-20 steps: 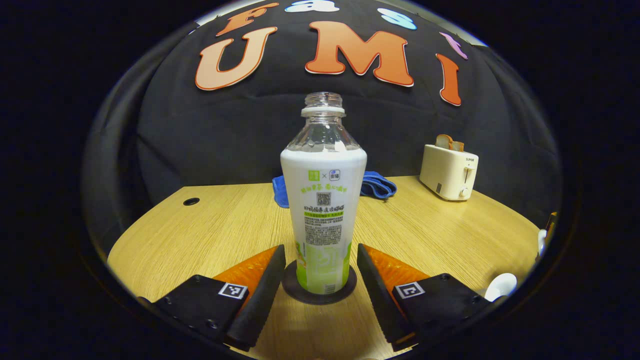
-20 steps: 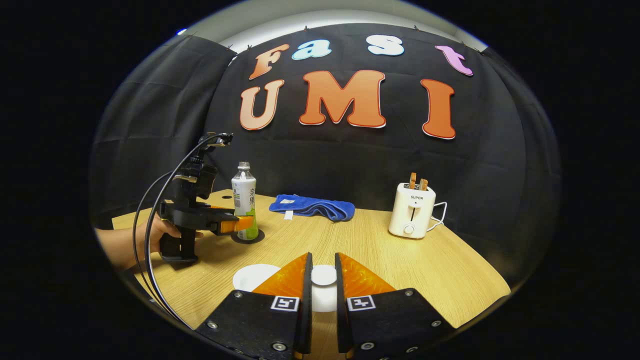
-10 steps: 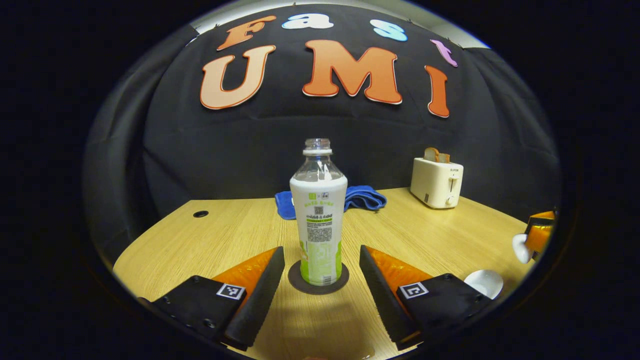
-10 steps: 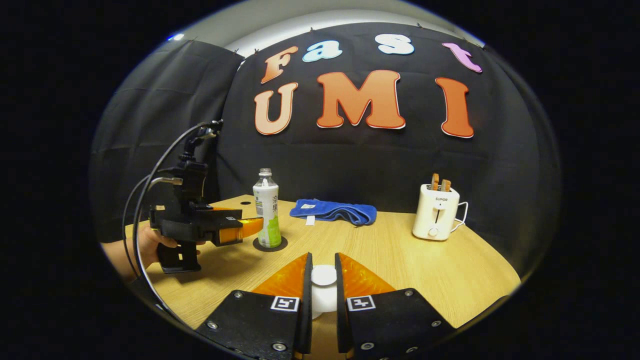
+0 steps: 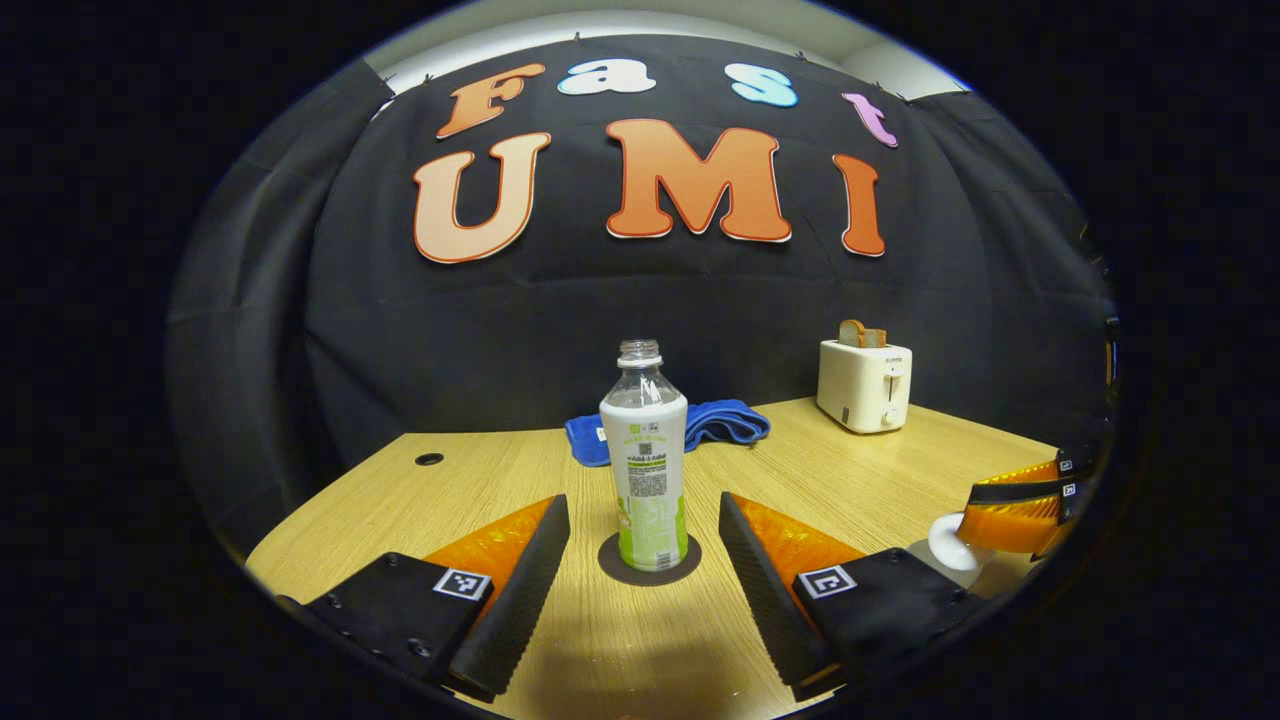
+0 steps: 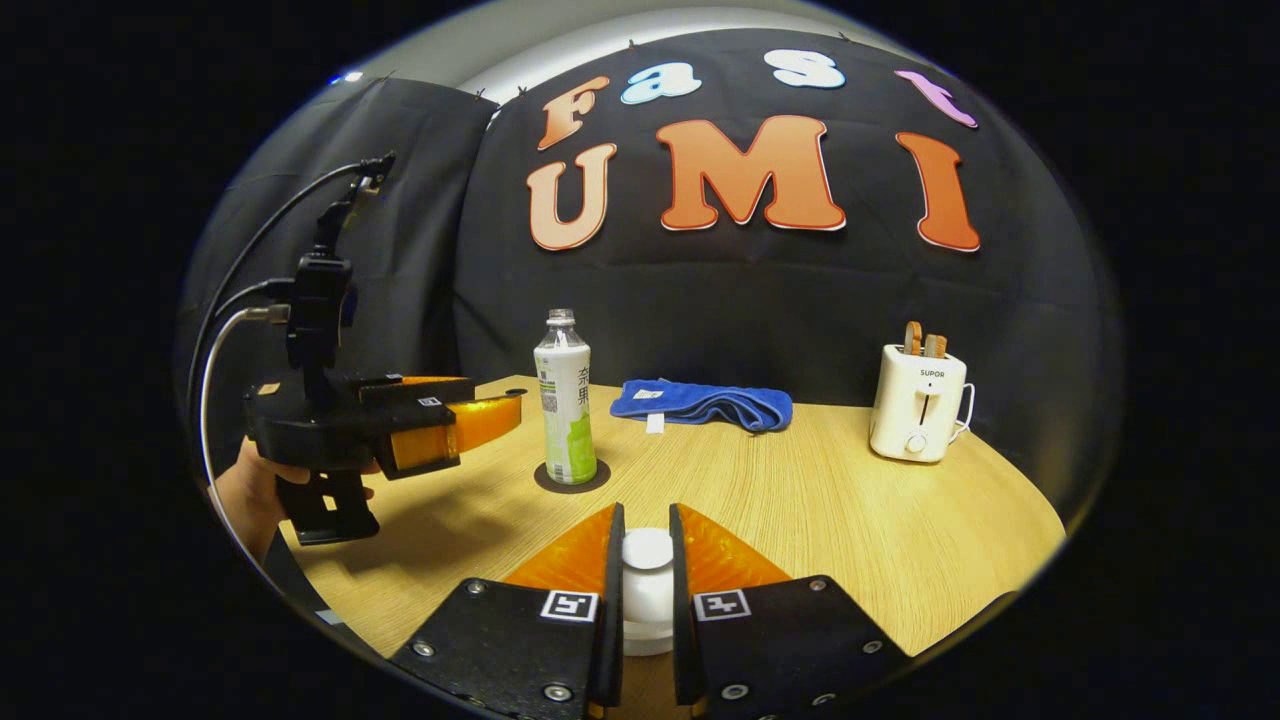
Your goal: Open the teacup lid with one hand, grasp the water bottle and pour water into the teacup with the other hand; after pouring, place the water bottle on the coaster and then close the teacup lid.
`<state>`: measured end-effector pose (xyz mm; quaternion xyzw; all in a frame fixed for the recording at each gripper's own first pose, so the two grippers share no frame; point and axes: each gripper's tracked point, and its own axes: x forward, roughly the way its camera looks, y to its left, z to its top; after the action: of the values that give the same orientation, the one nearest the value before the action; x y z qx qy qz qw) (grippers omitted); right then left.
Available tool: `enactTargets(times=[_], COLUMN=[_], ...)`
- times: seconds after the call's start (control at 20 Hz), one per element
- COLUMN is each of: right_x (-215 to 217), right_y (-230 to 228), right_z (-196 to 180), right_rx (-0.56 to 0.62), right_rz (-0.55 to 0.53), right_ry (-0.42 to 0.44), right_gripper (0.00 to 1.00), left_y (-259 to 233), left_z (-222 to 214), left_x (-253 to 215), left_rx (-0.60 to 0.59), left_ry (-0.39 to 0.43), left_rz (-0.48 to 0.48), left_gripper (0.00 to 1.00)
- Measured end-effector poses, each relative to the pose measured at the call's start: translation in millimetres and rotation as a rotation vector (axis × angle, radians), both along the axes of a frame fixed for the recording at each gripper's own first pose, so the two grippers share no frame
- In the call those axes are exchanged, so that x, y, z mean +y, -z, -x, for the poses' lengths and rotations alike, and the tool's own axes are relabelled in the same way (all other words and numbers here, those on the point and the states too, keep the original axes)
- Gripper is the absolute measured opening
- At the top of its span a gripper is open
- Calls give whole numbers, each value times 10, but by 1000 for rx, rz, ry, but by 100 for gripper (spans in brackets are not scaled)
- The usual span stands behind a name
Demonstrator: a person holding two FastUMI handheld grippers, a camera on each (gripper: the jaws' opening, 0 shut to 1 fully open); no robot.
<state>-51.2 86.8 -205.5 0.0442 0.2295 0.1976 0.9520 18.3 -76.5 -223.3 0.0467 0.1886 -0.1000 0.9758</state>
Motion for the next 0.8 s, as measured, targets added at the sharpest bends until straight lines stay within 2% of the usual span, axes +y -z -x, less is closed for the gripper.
enactTargets(times=[0.6, 0.65, 0.8], right_x=[86, 84, 60], right_y=[244, 253, 223], right_z=[86, 89, 95], right_rx=[76, 80, 72], right_rz=[-31, -30, -21], right_ry=[-18, -21, -18], right_gripper=[21, 21, 29], left_y=[-52, -77, -155], left_z=[54, 56, 70], left_x=[37, 37, 40], left_rx=[-21, -28, -47], left_ry=[-11, -12, -16], left_rz=[4, 6, 7], left_gripper=[96, 93, 96])
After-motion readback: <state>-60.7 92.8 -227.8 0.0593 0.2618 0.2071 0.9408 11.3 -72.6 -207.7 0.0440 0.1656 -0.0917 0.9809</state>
